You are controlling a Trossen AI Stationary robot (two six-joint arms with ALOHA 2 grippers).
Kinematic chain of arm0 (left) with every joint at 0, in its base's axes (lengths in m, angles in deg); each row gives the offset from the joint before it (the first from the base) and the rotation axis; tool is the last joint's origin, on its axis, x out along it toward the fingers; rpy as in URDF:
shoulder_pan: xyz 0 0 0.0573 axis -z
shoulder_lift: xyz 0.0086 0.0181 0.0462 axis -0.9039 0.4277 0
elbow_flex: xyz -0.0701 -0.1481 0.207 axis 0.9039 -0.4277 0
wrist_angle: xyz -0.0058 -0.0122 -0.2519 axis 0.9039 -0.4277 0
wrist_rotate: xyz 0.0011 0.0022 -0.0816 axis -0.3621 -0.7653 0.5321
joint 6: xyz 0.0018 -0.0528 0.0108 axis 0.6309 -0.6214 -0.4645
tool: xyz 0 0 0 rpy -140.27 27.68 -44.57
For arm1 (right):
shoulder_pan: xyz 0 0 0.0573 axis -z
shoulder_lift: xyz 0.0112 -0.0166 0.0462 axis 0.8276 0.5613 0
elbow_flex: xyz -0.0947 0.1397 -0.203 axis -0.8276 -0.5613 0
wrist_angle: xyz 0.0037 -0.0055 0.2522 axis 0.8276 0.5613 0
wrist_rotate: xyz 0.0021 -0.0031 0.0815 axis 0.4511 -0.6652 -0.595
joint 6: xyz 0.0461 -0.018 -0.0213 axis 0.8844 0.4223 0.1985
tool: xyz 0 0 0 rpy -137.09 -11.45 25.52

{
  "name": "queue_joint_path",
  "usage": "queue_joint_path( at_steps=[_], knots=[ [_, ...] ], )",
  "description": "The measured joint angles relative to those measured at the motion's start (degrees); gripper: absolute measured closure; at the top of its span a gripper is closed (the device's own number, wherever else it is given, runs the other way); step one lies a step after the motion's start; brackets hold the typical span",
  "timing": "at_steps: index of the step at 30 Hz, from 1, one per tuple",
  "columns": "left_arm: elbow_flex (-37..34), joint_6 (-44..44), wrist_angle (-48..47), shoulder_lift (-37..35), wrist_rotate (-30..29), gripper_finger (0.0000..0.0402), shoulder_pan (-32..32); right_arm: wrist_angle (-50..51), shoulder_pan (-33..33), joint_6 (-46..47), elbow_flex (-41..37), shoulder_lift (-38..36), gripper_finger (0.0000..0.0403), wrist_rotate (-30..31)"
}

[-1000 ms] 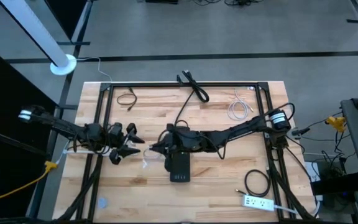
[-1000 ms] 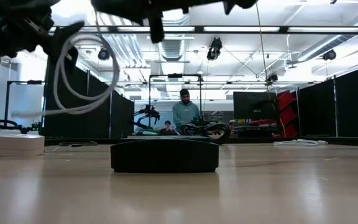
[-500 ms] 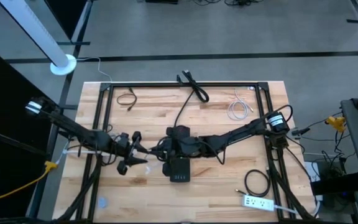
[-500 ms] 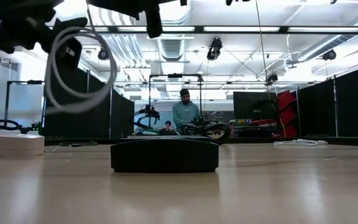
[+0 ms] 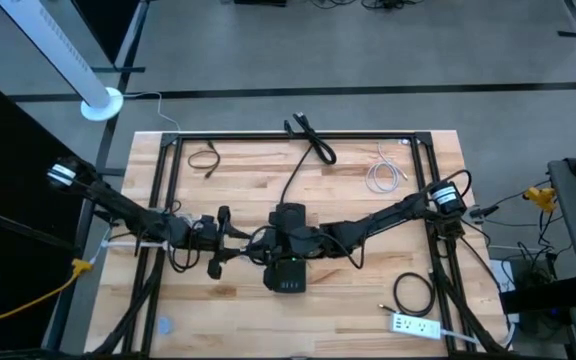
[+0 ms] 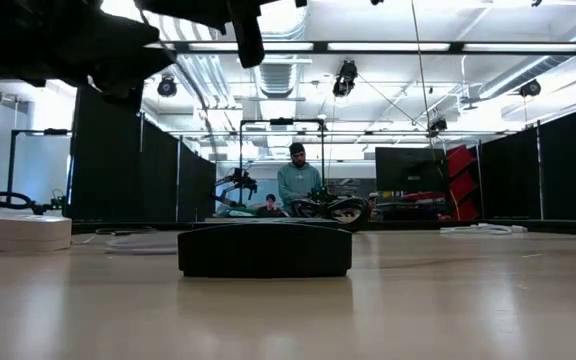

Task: Insert USB
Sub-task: Insert the purple charger cable into the black outlet extension

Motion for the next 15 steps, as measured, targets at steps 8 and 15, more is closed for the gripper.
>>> queue_joint_path(
  at_steps=[8,15],
  knots=[
    [0.08,0.68,1.7,0.12,0.34,0.0249,0.03,4.03,0.13,-0.67,0.02,-0.39,0.0389,0.46],
    [1.03,1.03,3.05,2.11,0.48,0.0272,0.13,4.6,0.41,-4.76,-0.07,-0.67,0.0389,0.92]
  ],
)
